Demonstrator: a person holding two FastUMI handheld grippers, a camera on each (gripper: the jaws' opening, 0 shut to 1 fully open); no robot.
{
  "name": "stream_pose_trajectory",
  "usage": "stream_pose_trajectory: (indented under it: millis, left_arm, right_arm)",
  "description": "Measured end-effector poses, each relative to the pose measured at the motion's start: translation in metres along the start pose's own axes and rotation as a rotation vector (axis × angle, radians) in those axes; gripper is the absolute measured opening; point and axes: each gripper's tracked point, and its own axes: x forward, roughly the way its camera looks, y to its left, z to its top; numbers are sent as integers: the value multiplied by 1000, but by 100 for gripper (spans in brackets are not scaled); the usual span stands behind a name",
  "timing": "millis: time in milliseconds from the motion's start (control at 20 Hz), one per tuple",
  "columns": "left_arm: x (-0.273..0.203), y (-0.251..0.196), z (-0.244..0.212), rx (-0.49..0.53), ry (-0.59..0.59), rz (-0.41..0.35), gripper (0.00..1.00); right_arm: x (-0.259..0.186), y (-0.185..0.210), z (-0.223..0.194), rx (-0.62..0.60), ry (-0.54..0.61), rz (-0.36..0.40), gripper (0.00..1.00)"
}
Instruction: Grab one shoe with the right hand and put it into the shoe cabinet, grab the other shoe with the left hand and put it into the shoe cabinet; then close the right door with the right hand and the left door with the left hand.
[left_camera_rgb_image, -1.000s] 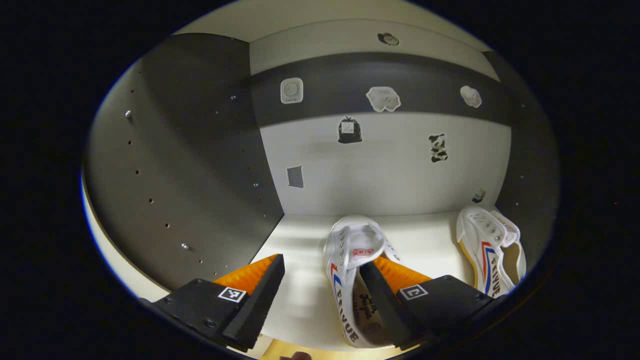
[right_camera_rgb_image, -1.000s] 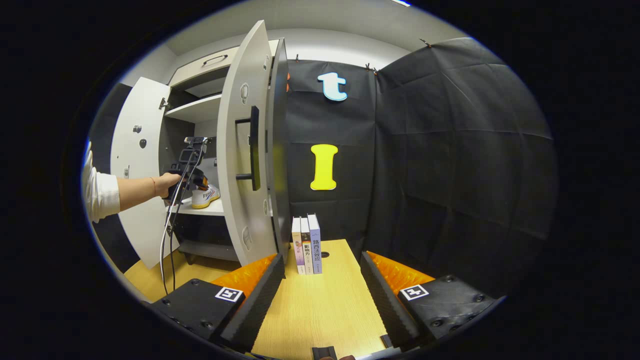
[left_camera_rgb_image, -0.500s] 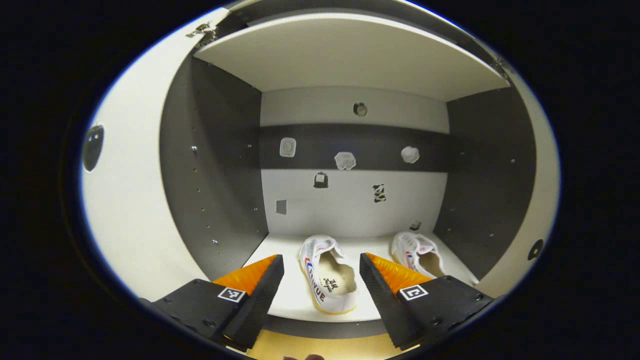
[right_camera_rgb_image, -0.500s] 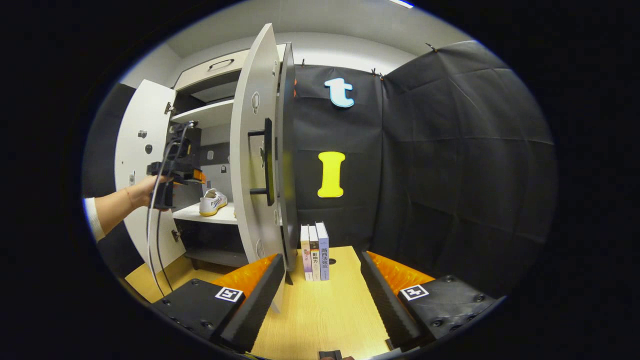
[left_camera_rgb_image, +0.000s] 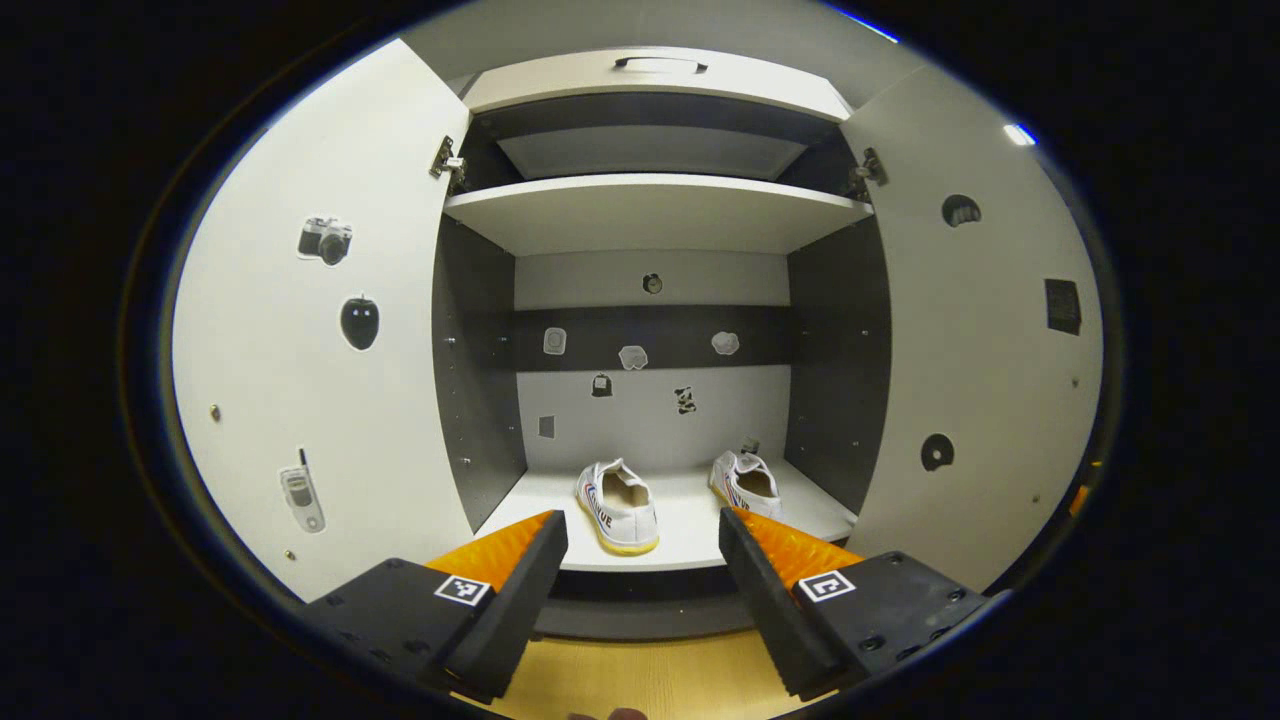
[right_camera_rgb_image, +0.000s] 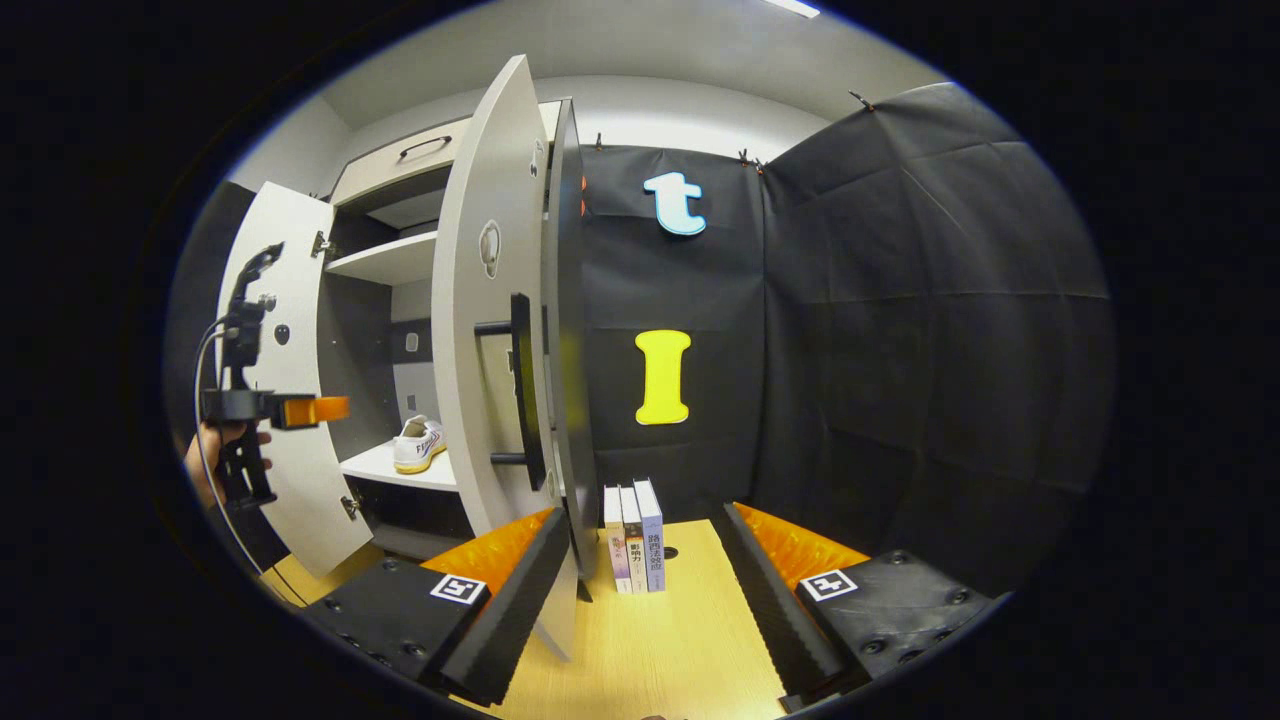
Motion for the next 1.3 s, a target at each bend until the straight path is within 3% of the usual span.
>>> stream_pose_trajectory:
  millis: [400, 900, 1300]
  left_arm:
    - [-79, 4, -15, 7, -25, 18, 95]
    - [-109, 12, -35, 8, 7, -25, 95]
    - [-118, 44, -45, -4, 16, -31, 95]
  right_arm:
    - [26, -6, 27, 18, -30, 1, 98]
    - [61, 25, 43, 30, -37, 48, 98]
    - [54, 42, 44, 9, -54, -8, 96]
